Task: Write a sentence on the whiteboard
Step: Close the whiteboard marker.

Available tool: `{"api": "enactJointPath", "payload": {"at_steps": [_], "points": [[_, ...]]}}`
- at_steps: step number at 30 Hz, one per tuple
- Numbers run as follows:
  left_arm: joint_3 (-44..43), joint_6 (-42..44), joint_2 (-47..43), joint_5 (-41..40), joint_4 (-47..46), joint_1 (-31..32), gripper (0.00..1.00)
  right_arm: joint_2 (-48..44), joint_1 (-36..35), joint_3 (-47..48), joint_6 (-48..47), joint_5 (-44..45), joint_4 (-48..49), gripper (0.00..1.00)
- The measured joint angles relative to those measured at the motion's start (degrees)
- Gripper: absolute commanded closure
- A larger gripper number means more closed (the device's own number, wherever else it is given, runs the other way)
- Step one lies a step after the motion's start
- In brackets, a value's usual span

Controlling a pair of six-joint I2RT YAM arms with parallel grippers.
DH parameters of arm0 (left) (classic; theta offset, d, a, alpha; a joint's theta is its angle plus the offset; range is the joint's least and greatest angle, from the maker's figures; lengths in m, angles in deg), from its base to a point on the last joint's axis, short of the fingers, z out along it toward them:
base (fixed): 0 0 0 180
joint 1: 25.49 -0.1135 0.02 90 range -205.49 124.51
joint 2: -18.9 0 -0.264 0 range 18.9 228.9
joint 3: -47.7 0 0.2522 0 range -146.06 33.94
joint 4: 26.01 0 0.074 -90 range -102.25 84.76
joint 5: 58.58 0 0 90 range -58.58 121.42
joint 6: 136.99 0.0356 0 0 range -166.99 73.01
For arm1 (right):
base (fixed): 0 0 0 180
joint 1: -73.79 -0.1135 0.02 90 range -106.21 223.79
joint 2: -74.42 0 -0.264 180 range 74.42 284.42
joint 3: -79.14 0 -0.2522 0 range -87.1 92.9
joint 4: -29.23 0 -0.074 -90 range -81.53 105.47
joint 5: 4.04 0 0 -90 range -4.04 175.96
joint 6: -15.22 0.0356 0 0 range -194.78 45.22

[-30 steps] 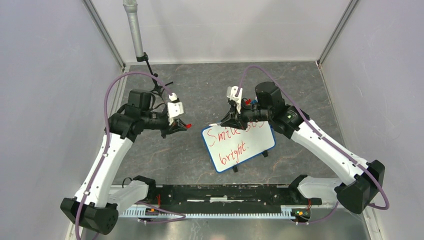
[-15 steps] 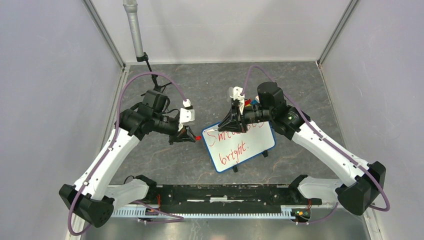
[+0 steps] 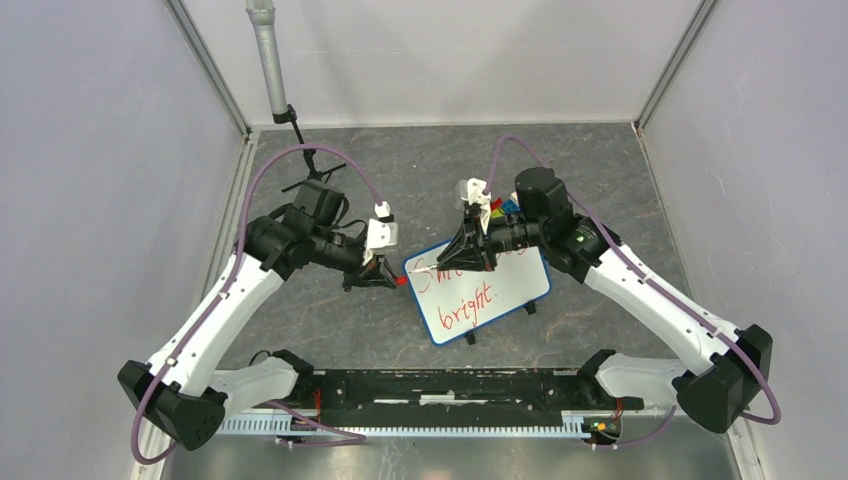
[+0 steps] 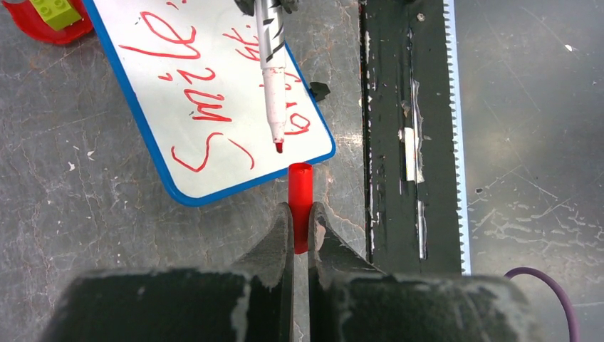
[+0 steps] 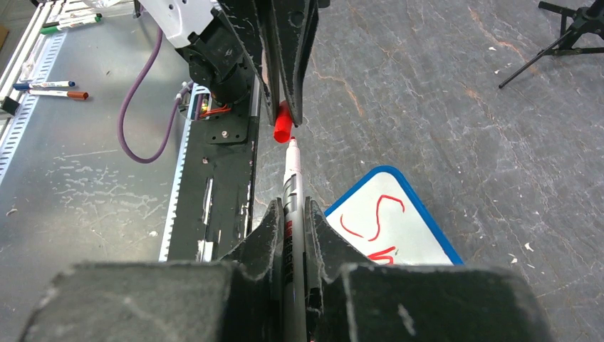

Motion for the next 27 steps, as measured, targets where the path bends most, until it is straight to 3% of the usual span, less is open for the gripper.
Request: {"api": "enactJointPath", "payload": {"at_steps": [27], "points": [[-0.8, -1.2, 1.2, -2.6, -0.9, 2.1, 0.98, -0.5, -0.4, -1.6, 0.0, -0.9, 0.0, 1.00]]}}
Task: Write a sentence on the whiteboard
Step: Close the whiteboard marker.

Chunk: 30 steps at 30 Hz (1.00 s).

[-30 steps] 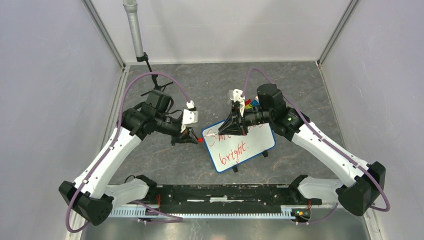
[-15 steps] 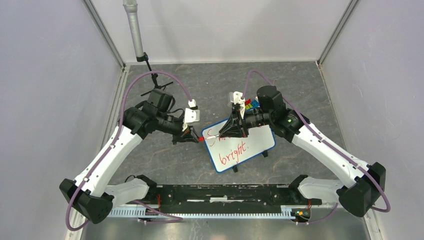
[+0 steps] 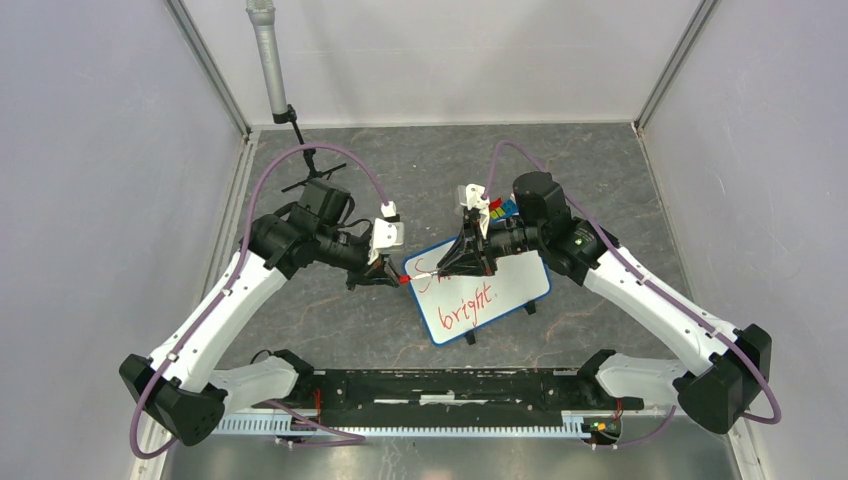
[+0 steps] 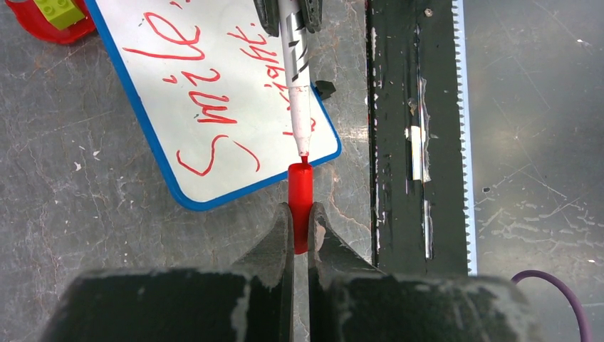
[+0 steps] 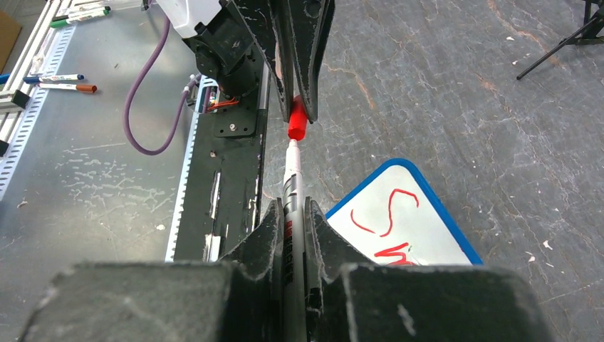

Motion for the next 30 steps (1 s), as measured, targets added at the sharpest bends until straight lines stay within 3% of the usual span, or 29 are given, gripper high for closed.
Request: {"api": "enactJointPath", "payload": {"at_steps": [17, 30], "points": [[0.0, -0.3, 0.1, -1.0, -0.2, 2.2, 0.98, 0.0, -0.1, 0.0, 0.0, 0.0, 0.0, 1.00], [0.0, -10.6, 1.8, -0.9, -5.5, 3.0, 0.98, 0.0, -2.2, -0.1, -0.8, 3.5, 0.0, 1.00]]}}
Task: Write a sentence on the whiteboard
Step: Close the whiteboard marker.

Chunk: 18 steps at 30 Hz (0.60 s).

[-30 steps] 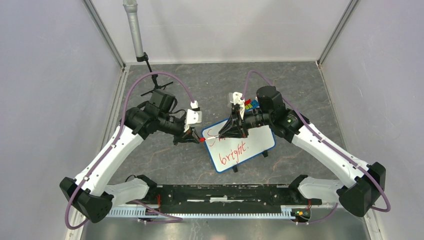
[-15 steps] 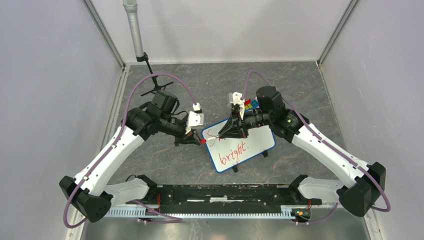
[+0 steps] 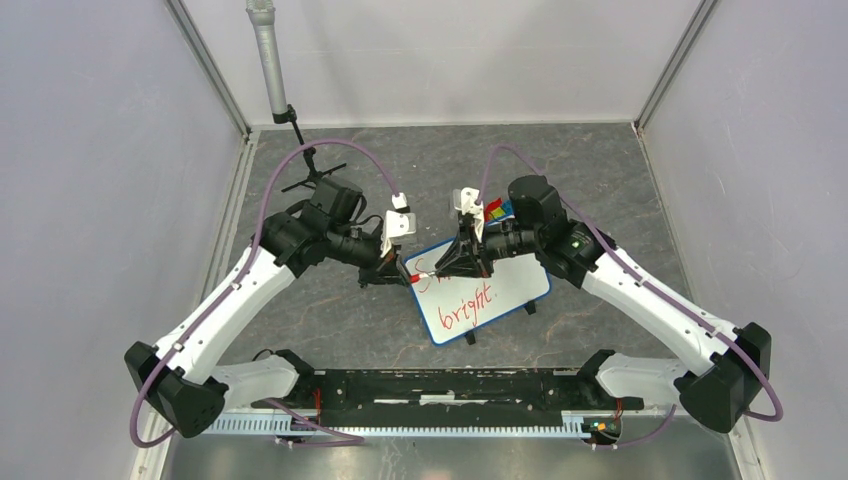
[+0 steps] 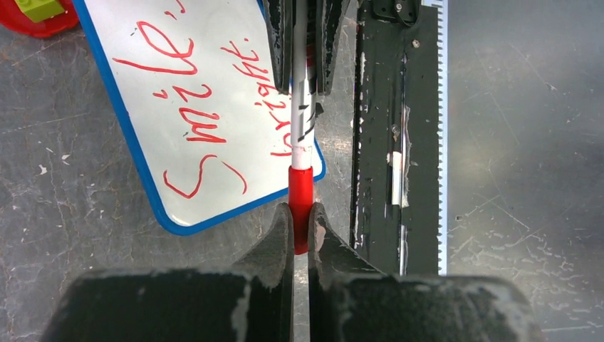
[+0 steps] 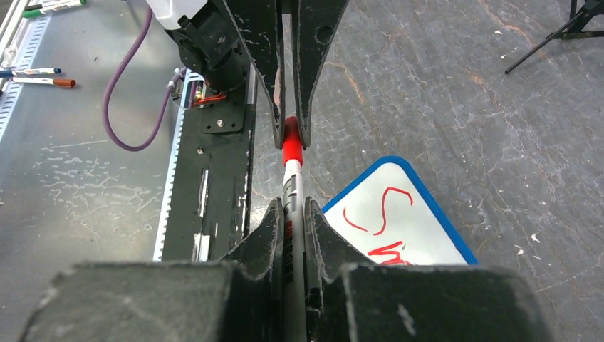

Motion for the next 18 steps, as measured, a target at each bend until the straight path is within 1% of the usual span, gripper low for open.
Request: {"api": "enactJointPath", "payload": {"at_steps": [6, 12, 18], "points": [[-0.8, -1.8, 1.9, -0.2, 0.1, 1.8, 0.98, 0.7, -1.2, 0.0, 0.0, 1.1, -0.9, 1.00], [-0.8, -6.3, 3.7, 0.9, 0.5, 2.0, 0.98, 0.9, -1.6, 0.0, -0.3, 1.3, -2.4, 1.00], [-1.6, -9.0, 5.3, 1.6, 1.4, 2.0, 0.98, 0.7, -2.0, -0.2, -1.1, 1.7, -3.1, 1.00]]}}
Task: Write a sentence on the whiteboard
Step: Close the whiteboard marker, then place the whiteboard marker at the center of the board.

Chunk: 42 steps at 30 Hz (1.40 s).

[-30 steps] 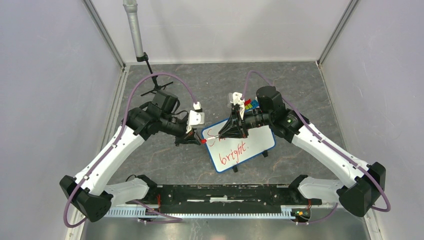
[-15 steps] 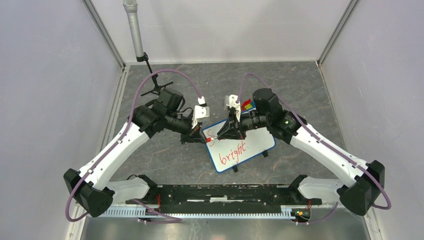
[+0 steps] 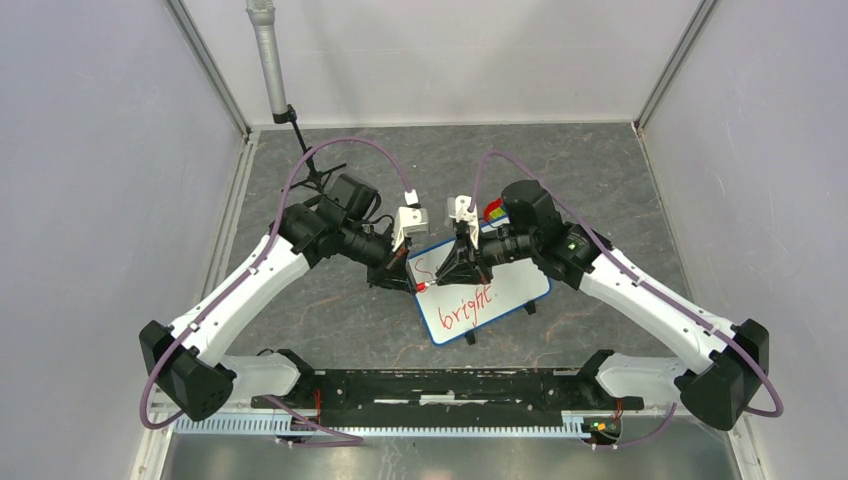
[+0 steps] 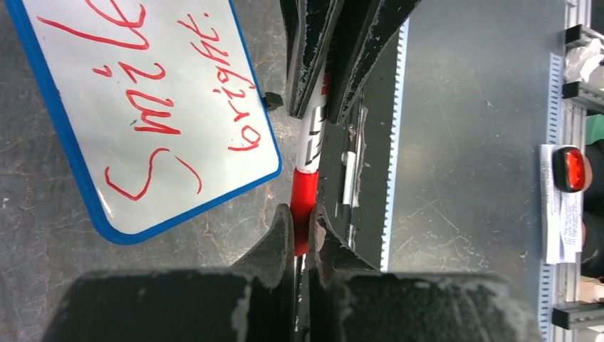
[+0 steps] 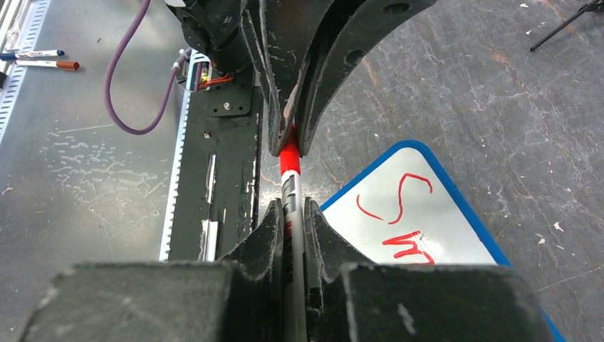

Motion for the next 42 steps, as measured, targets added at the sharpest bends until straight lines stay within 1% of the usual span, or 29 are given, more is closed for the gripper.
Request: {"api": "enactJointPath", "payload": {"at_steps": [16, 17, 18, 20, 24, 25, 26, 28, 29, 32, 35, 37, 42], "points": [[-0.8, -3.5, 0.5, 5.6, 3.7, 0.1, 0.98, -1.9, -2.6, -0.5, -3.5, -1.6, -0.7, 1.00], [-0.8, -3.5, 0.5, 5.6, 3.8, 0.1, 0.98, -1.9, -2.6, -0.5, -3.7, -1.7, -0.9, 0.98], [-0.8, -3.8, 0.5, 5.7, 3.8, 0.1, 0.98, -1.9, -2.6, -0.5, -3.9, -1.7, -0.9, 0.95], [-0.8, -4.0, 0.5, 5.7, 3.8, 0.1, 0.98, -2.1, -2.6, -0.4, -4.2, -1.4, -1.2, 0.91], [-0.6, -4.0, 0.2, 6.3, 1.7, -0.9, 0.98, -2.3, -1.1, 0.9, -4.3, -1.1, -2.6, 0.73], [-0.5, -4.0, 0.1, 7.0, 0.4, -1.7, 0.98, -2.3, 0.0, 1.4, -4.2, -1.1, -2.8, 0.65], [-0.5, -4.0, 0.0, 7.6, -1.2, -2.6, 0.98, -2.3, 1.2, 2.0, -4.2, -1.0, -2.8, 0.55], [-0.6, -4.0, -0.2, 9.1, -3.3, -4.7, 0.98, -2.3, 3.1, 3.2, -4.2, 0.0, -2.6, 0.42], [-0.6, -4.0, -0.2, 9.8, -3.7, -6.2, 0.98, -2.4, 4.1, 3.8, -4.3, 0.5, -2.6, 0.33], [-0.6, -3.9, -0.3, 11.0, -3.8, -12.3, 0.98, -3.0, 7.0, 5.1, -3.9, 2.1, -2.5, 0.17], [-0.6, -3.3, -0.2, 11.6, -3.4, -18.1, 0.98, -3.6, 10.3, 6.3, -3.2, 3.1, -2.4, 0.06], [-0.6, -2.3, 0.0, 11.2, -2.7, -22.4, 0.98, -4.0, 12.8, 6.6, -2.4, 3.2, -2.1, 0.02], [0.5, 1.6, 1.5, 7.6, 0.3, -30.8, 0.98, -4.5, 21.7, 6.7, -0.9, 2.5, -1.5, 0.02]]}}
